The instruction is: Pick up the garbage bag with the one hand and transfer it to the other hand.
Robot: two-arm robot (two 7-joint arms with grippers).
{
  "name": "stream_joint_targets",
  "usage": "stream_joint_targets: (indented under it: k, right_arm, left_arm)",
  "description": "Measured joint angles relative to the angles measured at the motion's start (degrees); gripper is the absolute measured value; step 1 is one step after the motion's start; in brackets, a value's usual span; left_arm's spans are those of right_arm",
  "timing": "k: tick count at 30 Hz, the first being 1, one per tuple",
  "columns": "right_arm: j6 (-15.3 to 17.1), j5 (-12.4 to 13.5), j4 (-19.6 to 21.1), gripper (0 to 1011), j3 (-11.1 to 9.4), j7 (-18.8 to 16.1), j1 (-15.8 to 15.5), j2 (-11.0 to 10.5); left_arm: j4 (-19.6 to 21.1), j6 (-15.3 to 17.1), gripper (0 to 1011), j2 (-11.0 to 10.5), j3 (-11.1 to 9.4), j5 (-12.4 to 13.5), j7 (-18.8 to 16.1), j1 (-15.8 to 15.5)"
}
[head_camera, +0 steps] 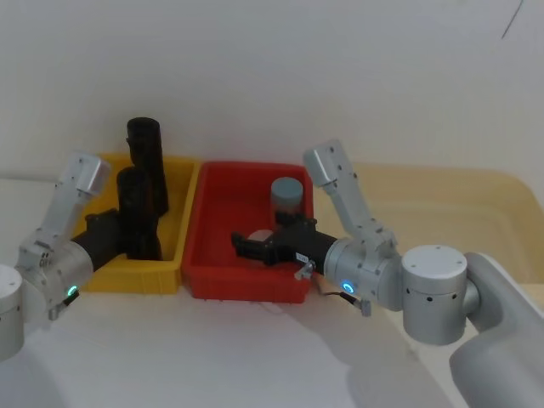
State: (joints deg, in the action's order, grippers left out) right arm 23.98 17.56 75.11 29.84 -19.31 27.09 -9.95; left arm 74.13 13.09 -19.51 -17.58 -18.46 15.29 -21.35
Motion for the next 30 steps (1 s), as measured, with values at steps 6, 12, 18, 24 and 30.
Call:
stream_joint_targets:
  k: [6,12,18,24,30]
  right_arm:
    - [0.33,-0.74,-1.47,1001,0.35,0.22,0.66,0.14]
    - [0.56,-1.47,-2.84,1001,0.55,0.32,1.11,0.19]
    - [0.74,-2.00,-3.70,1001,0.62,0.35,1.39,0.24]
    - [0.79,-2.37,-4.31,1001,0.57,0.27,1.53,0.31]
    - [0.79,-2.57,-4.65,965,0.47,0.10,1.58,0.38]
  left_arm:
    - [0.00,0.00,401,0.00,0.00,0.00,0.00,0.00]
    - [0.00,0.00,401,0.00,0.00,0.00,0.00,0.00]
    - [0.00,0.00,401,0.00,0.00,0.00,0.00,0.00]
    - [0.00,0.00,401,0.00,0.00,0.00,0.00,0.00]
    - [0.00,0.00,401,0.00,0.00,0.00,0.00,0.00]
